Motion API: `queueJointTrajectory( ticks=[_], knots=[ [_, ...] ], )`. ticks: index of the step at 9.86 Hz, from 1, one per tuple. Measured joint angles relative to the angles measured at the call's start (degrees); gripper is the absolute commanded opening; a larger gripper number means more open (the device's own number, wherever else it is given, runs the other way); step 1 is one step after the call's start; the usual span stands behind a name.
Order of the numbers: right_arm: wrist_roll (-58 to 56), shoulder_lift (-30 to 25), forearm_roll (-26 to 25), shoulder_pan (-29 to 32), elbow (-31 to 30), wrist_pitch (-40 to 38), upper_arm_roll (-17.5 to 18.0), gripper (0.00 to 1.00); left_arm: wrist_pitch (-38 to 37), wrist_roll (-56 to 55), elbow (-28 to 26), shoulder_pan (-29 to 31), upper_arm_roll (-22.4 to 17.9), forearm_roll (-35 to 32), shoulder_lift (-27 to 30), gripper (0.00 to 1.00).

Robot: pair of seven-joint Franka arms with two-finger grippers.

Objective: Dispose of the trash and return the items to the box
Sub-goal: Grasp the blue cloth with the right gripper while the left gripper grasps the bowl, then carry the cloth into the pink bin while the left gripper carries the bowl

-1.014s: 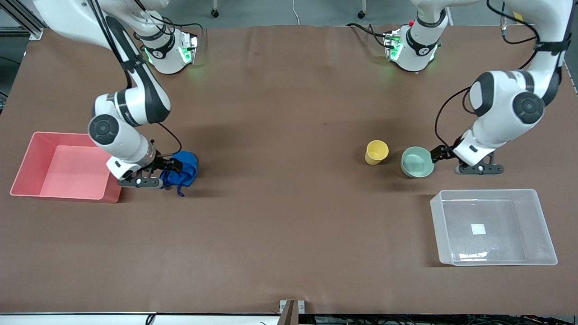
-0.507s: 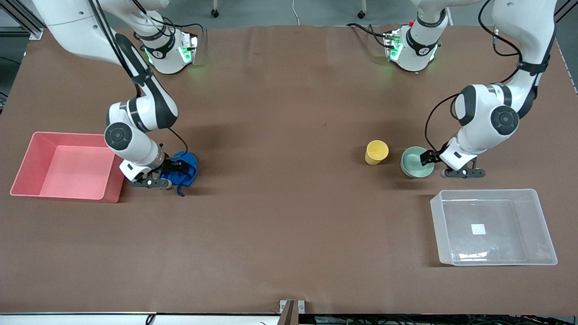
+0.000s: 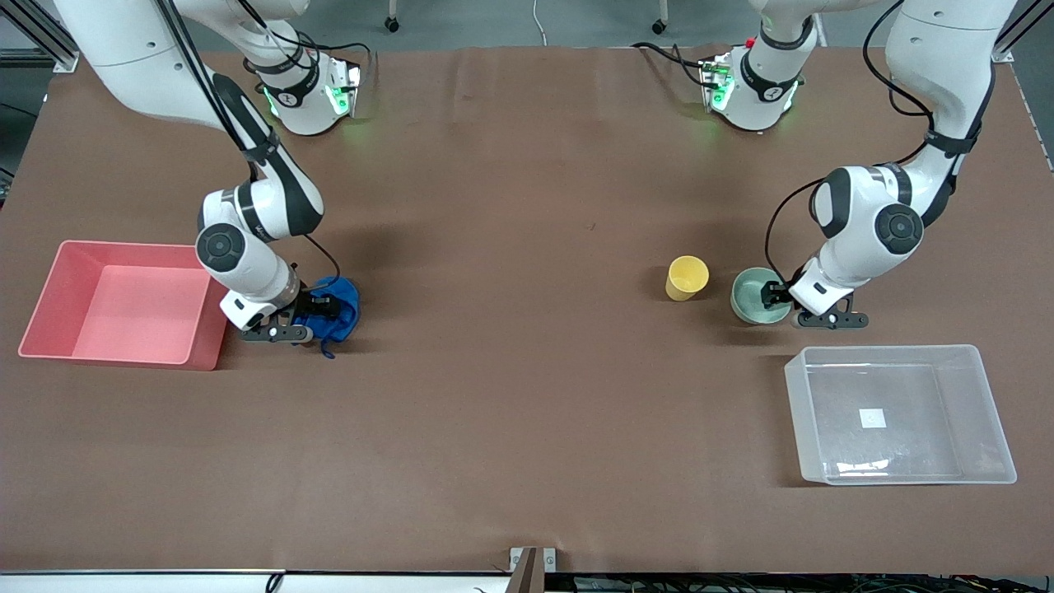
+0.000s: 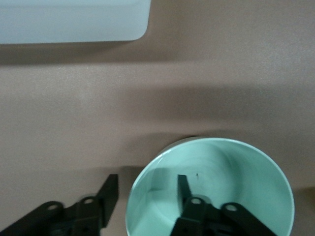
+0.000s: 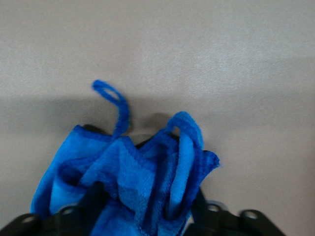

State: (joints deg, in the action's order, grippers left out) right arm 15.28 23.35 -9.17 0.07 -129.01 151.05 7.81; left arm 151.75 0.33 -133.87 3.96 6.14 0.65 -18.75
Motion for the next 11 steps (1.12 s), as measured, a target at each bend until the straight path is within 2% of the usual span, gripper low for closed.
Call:
queueJointTrajectory(
  ticks=[3,5,7,9,11],
  knots=[
    [5.97,-0.04,-0.01,-0.12,0.16,-0.01,0.49,0.0,0.09,0.04,0.17,0.0,0.12,0.0,0.14,0.03],
    [7.03,-0.54,-0.02,-0.22,1.68,-4.78,0.77,0.0,0.07,0.12,0.34,-0.02,0.35,0.0,1.51,0.02],
    [7.35,-3.6,0.03,-0.22,7.02,-17.53,1.19,0.0,0.13,0.12,0.55,-0.03,0.38,0.0,2.35,0.0],
    [7.3,-8.16,0.14,-0.22,15.35,-34.21,1.72,0.01,-2.42,0.13,2.95,-0.03,0.73,0.0,4.27,0.0],
    [0.0,-11.84,0.11,0.47,23.81,-48.33,-0.26,0.01,-13.93,0.13,11.62,-0.04,1.15,0.0,7.08,0.0]
  ],
)
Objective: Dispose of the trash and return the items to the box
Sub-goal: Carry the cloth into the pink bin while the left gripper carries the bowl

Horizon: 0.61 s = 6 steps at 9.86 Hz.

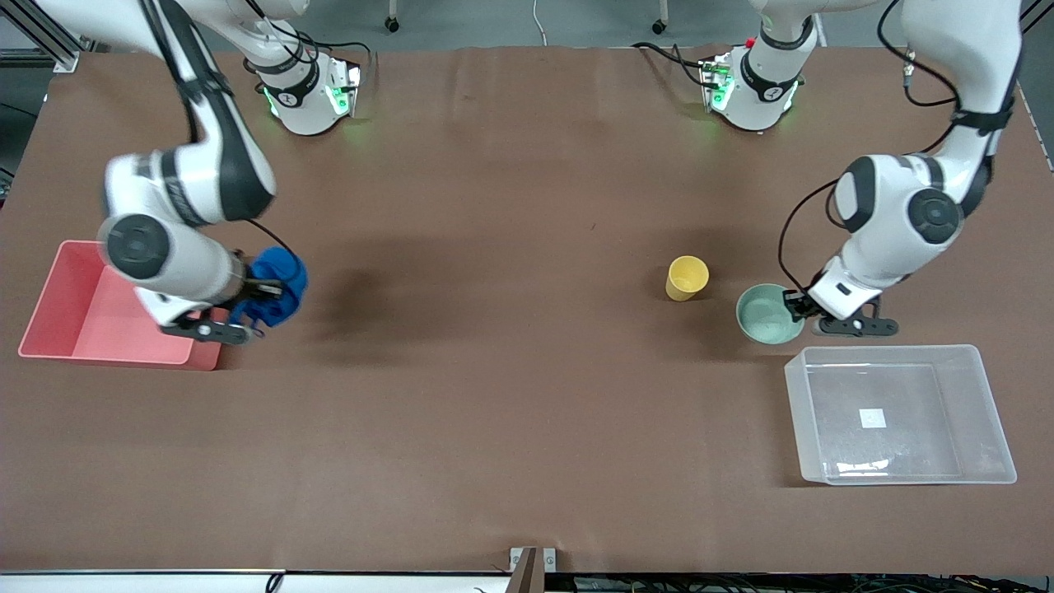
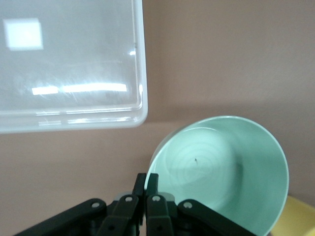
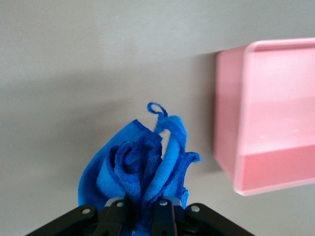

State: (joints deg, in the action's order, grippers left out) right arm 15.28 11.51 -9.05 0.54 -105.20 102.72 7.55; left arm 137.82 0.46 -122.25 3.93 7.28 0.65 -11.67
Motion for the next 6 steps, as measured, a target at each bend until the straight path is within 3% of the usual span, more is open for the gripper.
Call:
queueJointTrajectory(
  ticks=[1,3,4,6],
  knots=[
    [-8.24,-1.27,-0.05,0.57,1.79,-2.42,-3.97,0.01,-5.88,0.0,6.11,0.09,-0.01,0.0,0.39,0.0],
    [-27.3,-1.56,-0.13,2.54,1.68,0.76,-14.43,0.01,-13.45,1.63,17.59,0.78,-0.07,0.0,-2.18,0.0],
    [-35.38,-1.05,-0.12,3.75,0.38,5.81,-18.79,0.01,-16.01,4.47,23.88,1.62,-0.21,0.0,-5.85,0.0],
    [-44.28,1.37,-0.11,6.82,-4.8,18.64,-22.71,0.01,-19.73,10.02,36.03,4.52,-0.38,0.0,-15.75,0.0]
  ],
)
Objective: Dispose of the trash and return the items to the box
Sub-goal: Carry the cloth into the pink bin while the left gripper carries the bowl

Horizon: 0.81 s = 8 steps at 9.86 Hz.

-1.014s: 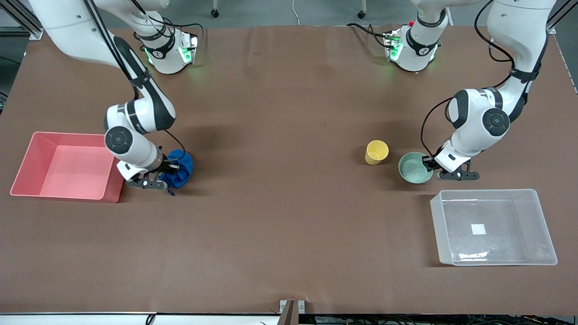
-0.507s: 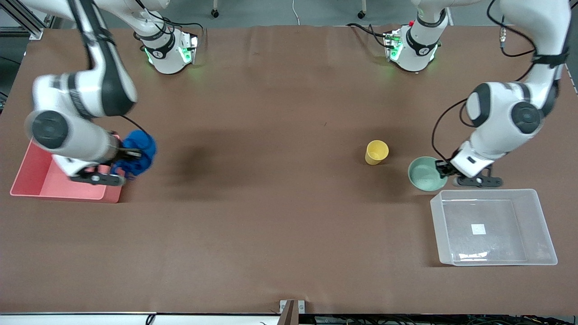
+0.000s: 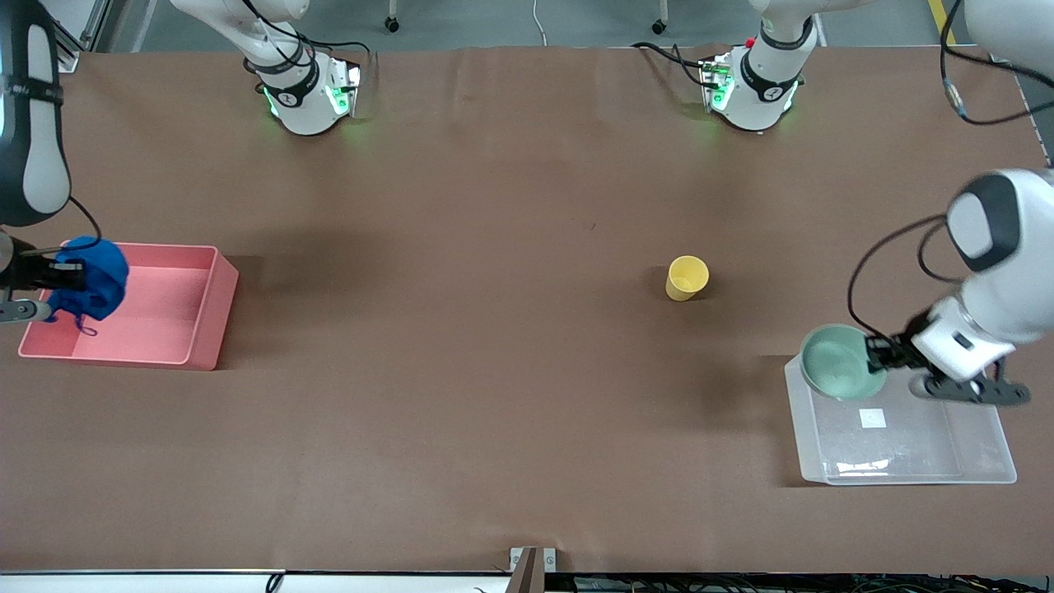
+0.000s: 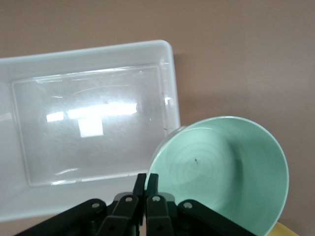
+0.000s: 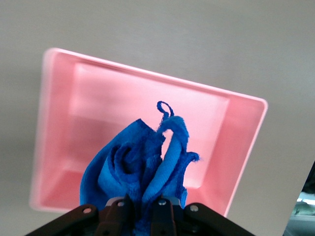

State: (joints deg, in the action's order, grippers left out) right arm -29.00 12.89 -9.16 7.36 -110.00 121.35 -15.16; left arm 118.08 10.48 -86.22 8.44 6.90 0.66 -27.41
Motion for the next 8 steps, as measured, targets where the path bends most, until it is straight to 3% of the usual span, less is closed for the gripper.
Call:
queueJointTrajectory(
  ticks=[3,4,5,6,8],
  knots=[
    [-1.57,5.6,0.86,1.3,-9.38,17.33,-0.26,0.07,-0.04,6.25,9.81,2.14,-1.23,0.0,-11.2,0.0],
    [-1.57,7.16,1.68,1.23,-12.12,21.76,-0.16,0.24,1.21,7.16,10.96,2.08,-2.28,0.0,-13.57,0.0],
    [-1.57,8.01,2.02,1.14,-14.2,24.22,-0.08,0.73,3.33,7.8,11.34,2.13,-3.05,0.0,-15.6,0.01],
    [-1.57,8.27,2.07,1.11,-15.14,25.04,-0.02,1.0,5.45,7.91,11.48,2.13,-3.41,0.0,-17.35,0.02],
    [-1.56,8.27,2.15,1.02,-15.1,25.05,0.02,1.0,9.4,7.33,11.69,2.15,-3.53,0.0,-20.58,0.07]
  ],
)
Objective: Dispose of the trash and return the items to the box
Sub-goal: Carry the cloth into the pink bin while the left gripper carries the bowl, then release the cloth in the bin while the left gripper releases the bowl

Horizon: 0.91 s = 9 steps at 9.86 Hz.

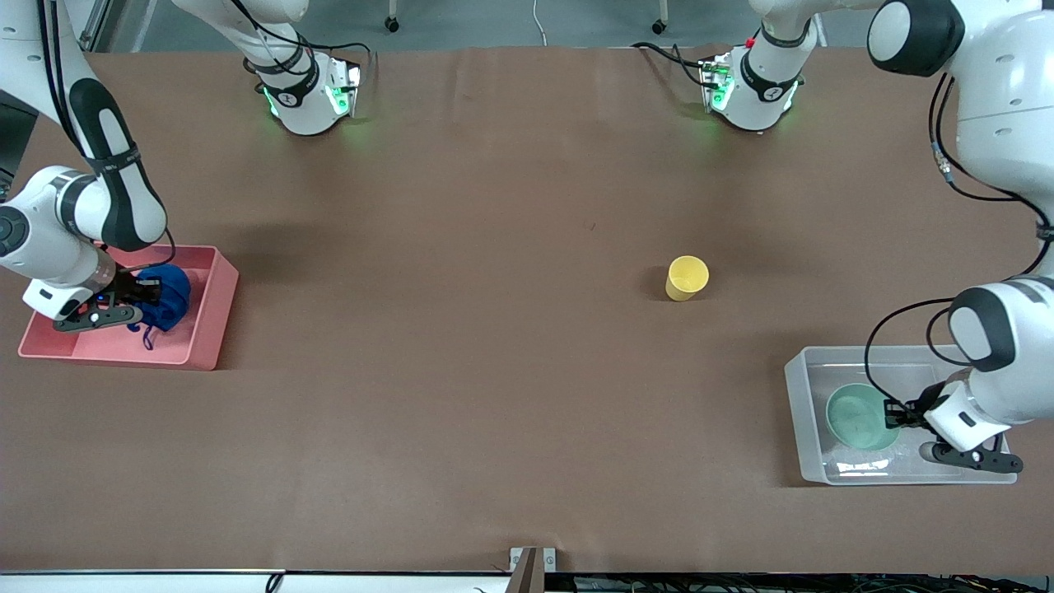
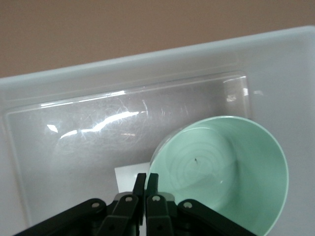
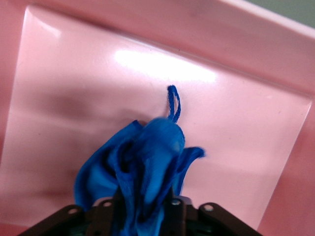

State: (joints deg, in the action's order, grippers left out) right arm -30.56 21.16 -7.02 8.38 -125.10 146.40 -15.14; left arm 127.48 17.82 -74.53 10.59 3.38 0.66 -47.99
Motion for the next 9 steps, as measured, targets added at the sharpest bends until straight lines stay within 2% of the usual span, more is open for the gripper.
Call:
queueJointTrajectory(
  ticks=[1,2,3,4,6,7,9],
  knots=[
    [0.3,-0.39,0.11,-0.28,0.77,-1.74,0.04,1.0,1.4,-0.26,0.1,0.03,-0.08,0.0,-1.47,0.2],
    [2.46,-1.73,0.33,-0.85,3.18,-7.27,0.13,1.0,2.15,-0.45,0.18,0.11,-0.18,0.0,-2.39,0.38],
    [6.14,-4.11,0.36,-1.91,7.14,-15.51,0.35,1.0,2.34,-0.66,0.27,0.23,-0.29,0.0,-2.47,0.63],
    [10.03,-7.12,0.45,-3.21,11.85,-24.35,1.09,1.0,2.38,-0.88,0.68,0.31,-0.42,0.0,-2.26,0.77],
    [20.64,-11.9,1.14,-4.33,21.47,-39.49,5.6,1.0,2.21,-0.92,0.85,0.28,-0.44,0.0,1.06,0.85],
    [25.88,-12.99,3.59,-4.66,26.01,-45.66,7.49,1.0,1.03,-0.92,0.17,0.01,-0.31,0.0,4.82,0.89],
    [31.3,-14.54,7.82,-5.19,33.84,-54.91,8.29,1.0,-2.82,-1.6,-4.63,-1.64,0.14,0.0,14.85,0.94]
  ],
)
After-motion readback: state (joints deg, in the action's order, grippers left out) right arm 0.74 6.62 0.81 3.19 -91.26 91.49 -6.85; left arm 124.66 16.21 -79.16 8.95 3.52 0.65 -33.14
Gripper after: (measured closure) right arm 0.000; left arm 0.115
